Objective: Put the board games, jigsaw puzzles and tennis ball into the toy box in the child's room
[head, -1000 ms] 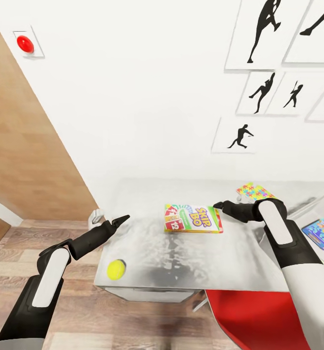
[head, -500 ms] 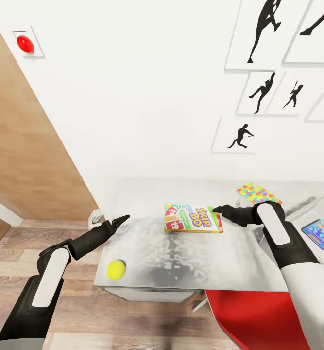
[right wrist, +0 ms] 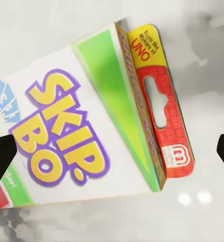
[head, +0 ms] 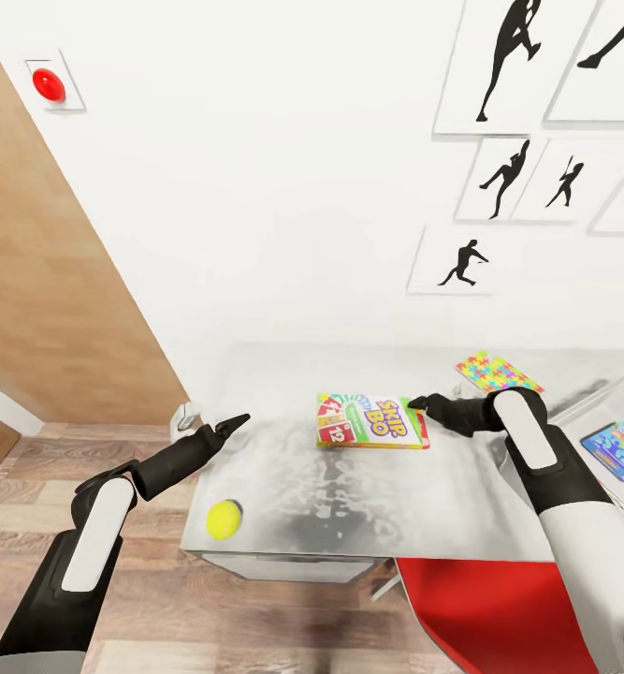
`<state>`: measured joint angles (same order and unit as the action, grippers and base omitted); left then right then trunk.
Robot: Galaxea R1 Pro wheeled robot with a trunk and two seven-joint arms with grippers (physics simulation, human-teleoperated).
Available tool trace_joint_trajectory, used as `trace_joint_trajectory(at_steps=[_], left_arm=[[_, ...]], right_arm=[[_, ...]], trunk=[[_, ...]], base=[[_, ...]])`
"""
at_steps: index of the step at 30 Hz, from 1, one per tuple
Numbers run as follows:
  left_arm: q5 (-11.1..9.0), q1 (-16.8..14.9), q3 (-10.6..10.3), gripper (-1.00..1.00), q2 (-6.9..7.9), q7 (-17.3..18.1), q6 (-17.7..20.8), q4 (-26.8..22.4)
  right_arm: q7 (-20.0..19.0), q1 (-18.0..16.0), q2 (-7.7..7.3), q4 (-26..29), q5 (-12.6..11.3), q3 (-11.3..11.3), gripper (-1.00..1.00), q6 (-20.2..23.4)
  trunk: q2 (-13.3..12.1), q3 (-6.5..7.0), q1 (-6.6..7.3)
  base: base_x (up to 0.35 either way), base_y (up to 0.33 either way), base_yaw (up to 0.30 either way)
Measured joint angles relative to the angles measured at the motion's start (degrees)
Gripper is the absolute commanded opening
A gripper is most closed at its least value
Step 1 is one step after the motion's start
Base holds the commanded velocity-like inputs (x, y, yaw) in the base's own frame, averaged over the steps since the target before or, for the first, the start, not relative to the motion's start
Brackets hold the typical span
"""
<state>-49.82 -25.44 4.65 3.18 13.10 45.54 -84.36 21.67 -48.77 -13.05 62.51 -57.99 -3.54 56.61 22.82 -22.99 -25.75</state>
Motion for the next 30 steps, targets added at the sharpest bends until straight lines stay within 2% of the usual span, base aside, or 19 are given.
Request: trace_joint_trajectory(at_steps=[14,30], left_arm=[[0.0,0.0,0.0,1.00,0.00,0.0,0.0,0.0],[0.0,0.0,-0.2,1.00,-0.07,0.0,0.0,0.0]], right_arm=[[-0.1,-1.0,-0.29,-0.2,-0.1,0.1,1.00,0.0],[-0.2,-3.2,-0.14,-3.0,-0.1,0.3,1.00,0.0]], trunk=[[0.0,-0.11,0.00],[0.0,-1.27,0.00]], base=[[0.000,0.000,0.000],[0.000,0.000,0.000]])
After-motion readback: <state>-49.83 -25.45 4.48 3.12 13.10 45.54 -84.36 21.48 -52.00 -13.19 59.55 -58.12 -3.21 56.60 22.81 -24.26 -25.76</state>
